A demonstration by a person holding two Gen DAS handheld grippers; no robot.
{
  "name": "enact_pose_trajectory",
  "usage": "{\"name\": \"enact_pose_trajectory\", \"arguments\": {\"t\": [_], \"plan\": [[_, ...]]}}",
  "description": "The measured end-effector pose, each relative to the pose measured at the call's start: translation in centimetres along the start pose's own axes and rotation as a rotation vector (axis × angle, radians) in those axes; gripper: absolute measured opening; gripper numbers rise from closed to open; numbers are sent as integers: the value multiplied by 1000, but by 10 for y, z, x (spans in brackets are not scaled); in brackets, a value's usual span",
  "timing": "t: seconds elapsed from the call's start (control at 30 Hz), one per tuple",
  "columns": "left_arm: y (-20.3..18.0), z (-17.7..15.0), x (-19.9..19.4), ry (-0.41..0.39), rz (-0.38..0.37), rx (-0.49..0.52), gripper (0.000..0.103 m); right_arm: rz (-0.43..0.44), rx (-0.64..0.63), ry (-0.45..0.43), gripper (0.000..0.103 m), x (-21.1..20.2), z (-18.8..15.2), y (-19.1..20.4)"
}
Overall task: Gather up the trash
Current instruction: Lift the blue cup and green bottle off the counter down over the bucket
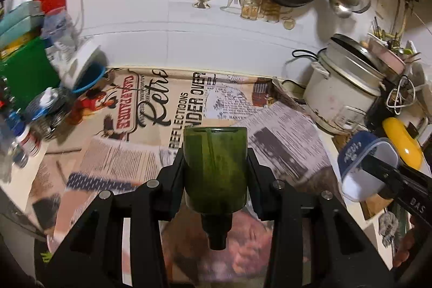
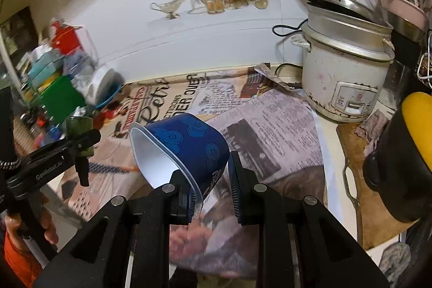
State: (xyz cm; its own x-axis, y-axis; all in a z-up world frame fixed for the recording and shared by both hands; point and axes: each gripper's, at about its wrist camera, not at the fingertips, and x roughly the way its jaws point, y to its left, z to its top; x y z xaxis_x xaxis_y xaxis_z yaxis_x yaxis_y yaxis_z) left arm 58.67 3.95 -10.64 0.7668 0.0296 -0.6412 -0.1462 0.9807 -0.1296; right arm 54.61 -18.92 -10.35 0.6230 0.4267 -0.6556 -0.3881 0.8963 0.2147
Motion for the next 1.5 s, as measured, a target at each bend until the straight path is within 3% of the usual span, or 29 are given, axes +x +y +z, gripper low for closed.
{"name": "enact_pose_trajectory", "arguments": {"t": [0.2, 0.33, 0.47, 0.67, 0.97, 1.2, 1.5], "plan": [[-6, -31, -48, 12, -9, 11, 41, 41, -12, -25, 20, -33, -19, 17], [-7, -52, -74, -2, 4, 53, 41, 41, -8, -52, 20, -56, -38, 33], [0, -75, -95, -5, -36, 70, 41, 13, -2, -56, 20, -74, -59, 51], [25, -121, -139, 2, -45, 89, 41, -5, 15, -23, 20, -90, -98, 89], [59, -197, -183, 84, -50, 115, 41, 1, 8, 55, 20, -108, -173, 142], [55, -233, -178, 175, -73, 140, 41, -26, 39, 133, 20, -110, -208, 141], [23, -282, -113, 303, -74, 129, 41, -77, 98, 241, 20, -81, -246, 87]]}}
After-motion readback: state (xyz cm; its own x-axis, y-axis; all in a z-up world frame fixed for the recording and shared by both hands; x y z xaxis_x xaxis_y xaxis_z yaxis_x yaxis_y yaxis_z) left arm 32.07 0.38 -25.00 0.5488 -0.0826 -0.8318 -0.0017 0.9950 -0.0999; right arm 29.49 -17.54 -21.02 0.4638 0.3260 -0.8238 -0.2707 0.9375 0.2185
